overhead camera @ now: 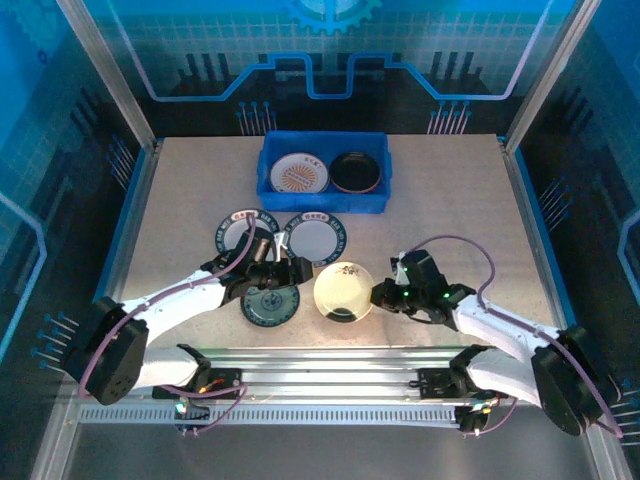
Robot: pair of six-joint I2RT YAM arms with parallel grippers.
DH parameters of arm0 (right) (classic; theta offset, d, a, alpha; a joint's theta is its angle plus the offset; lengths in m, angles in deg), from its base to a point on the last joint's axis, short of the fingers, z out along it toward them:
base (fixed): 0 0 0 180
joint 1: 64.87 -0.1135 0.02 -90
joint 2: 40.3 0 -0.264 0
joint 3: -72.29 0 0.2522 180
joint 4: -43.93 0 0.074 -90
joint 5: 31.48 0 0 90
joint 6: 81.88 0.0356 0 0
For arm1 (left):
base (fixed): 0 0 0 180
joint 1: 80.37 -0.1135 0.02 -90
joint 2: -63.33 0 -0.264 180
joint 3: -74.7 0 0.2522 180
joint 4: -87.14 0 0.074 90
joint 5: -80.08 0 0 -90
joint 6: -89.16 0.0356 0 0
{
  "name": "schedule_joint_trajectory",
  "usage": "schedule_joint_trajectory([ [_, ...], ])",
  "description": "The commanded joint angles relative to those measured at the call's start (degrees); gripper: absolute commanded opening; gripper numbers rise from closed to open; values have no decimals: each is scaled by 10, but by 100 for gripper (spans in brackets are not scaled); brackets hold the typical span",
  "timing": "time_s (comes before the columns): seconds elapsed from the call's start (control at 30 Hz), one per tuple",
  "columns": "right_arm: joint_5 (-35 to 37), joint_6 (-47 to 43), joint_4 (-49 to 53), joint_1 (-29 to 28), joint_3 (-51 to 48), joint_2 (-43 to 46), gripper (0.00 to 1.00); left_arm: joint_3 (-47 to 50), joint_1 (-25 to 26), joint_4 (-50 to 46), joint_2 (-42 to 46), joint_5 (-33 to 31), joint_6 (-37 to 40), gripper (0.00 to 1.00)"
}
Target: Place the plates into the plastic bin on the countertop
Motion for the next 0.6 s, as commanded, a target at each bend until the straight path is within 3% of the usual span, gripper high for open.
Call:
schedule_joint_trajectory([
  [0.0, -29, -6, 6, 11, 20, 16, 0, 3, 6, 36, -9, 26, 4, 64],
  [0.37, -95, 22, -62, 15, 43, -17, 0, 5, 18, 73, -20, 55, -5, 48],
  [0.47, -106, 32, -83, 14, 47, -35, 0, 9, 19, 77, -19, 52, -12, 24],
  [0.53, -107, 35, -90, 14, 50, -47, 0, 9, 19, 76, -16, 52, -15, 3],
  [0.57, -108, 34, -93, 14, 52, -51, 0, 9, 19, 75, -14, 51, -15, 0],
])
